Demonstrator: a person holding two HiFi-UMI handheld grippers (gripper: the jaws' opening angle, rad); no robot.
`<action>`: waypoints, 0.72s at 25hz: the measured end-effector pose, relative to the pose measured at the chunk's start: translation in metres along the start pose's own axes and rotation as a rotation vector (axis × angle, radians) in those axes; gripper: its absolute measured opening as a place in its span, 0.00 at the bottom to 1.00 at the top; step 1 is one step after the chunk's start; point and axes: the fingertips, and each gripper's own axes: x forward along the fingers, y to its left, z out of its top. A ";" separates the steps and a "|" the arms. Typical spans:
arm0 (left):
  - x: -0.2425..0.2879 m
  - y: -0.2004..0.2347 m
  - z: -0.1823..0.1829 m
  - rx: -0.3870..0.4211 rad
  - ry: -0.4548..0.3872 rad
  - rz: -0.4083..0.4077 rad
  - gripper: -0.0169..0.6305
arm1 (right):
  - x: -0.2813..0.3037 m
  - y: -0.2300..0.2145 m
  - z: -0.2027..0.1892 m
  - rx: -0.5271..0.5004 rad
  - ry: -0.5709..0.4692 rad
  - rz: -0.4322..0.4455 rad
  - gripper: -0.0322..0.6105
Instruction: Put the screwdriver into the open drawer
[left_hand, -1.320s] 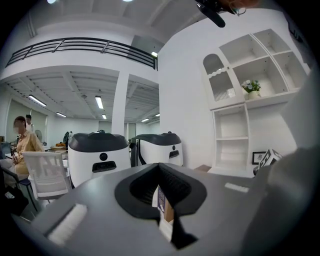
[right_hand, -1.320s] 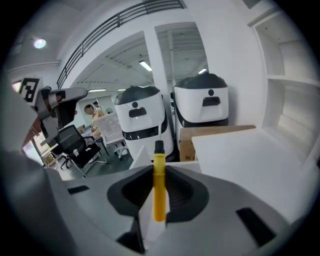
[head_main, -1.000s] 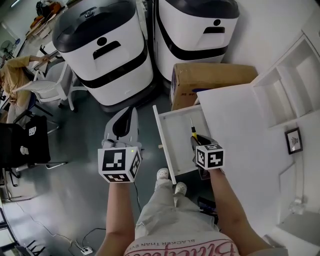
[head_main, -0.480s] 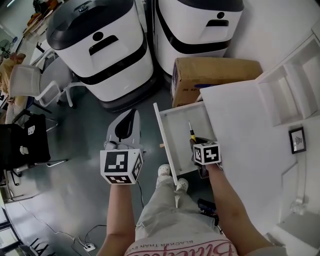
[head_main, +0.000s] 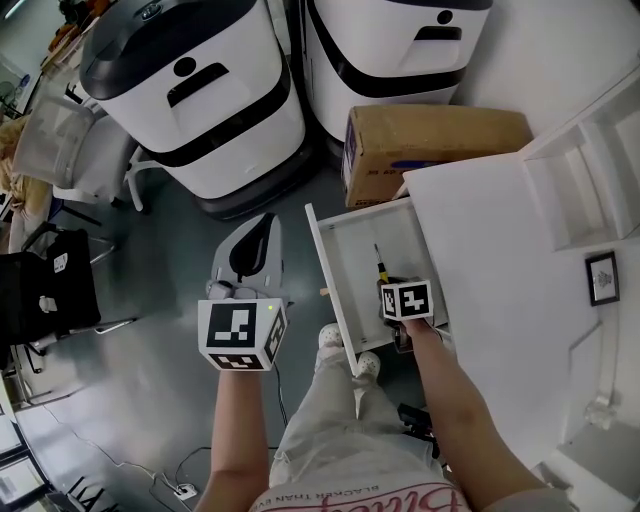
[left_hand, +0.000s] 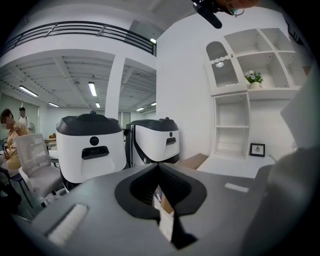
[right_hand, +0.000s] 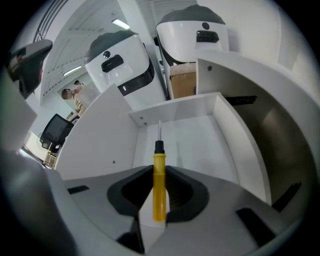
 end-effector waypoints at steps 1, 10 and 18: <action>0.001 0.000 -0.002 -0.001 0.003 -0.003 0.04 | 0.005 -0.001 -0.003 0.005 0.010 -0.003 0.17; 0.011 0.006 -0.027 -0.017 0.048 -0.020 0.04 | 0.038 -0.012 -0.021 0.050 0.089 -0.033 0.17; 0.020 0.011 -0.042 -0.019 0.080 -0.042 0.04 | 0.061 -0.018 -0.039 0.049 0.155 -0.078 0.17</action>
